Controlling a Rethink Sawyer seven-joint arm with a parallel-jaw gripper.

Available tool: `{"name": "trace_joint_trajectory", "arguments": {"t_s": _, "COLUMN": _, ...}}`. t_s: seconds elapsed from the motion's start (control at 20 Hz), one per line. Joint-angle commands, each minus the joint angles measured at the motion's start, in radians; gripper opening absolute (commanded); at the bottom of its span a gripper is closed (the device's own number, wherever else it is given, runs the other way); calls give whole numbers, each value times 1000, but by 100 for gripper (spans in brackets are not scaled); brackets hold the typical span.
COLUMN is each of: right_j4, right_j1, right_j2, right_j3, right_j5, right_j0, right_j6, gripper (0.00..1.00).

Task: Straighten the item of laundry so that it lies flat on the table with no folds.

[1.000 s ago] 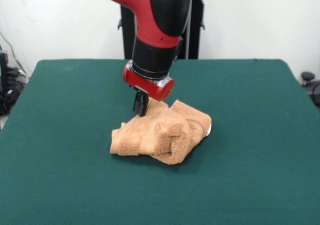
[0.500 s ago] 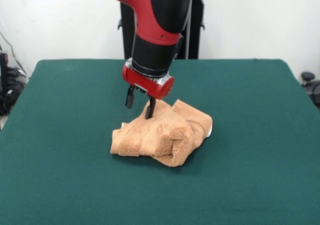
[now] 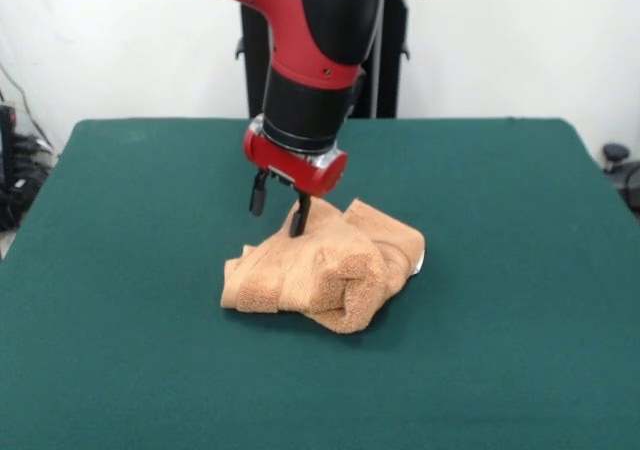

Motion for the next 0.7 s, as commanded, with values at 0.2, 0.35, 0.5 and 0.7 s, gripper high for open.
{"name": "trace_joint_trajectory", "arguments": {"t_s": 0.2, "right_j4": -23, "right_j1": -15, "right_j2": 121, "right_j3": 47, "right_j5": -18, "right_j0": 20, "right_j6": 152, "gripper": 100}}
{"name": "trace_joint_trajectory", "arguments": {"t_s": 0.35, "right_j4": -19, "right_j1": -47, "right_j2": 129, "right_j3": 75, "right_j5": -11, "right_j0": 17, "right_j6": 158, "gripper": 100}}
{"name": "trace_joint_trajectory", "arguments": {"t_s": 0.5, "right_j4": -12, "right_j1": -79, "right_j2": 129, "right_j3": 105, "right_j5": 6, "right_j0": 22, "right_j6": 168, "gripper": 100}}
{"name": "trace_joint_trajectory", "arguments": {"t_s": 0.7, "right_j4": 4, "right_j1": -107, "right_j2": 168, "right_j3": 148, "right_j5": -30, "right_j0": -1, "right_j6": 190, "gripper": 100}}
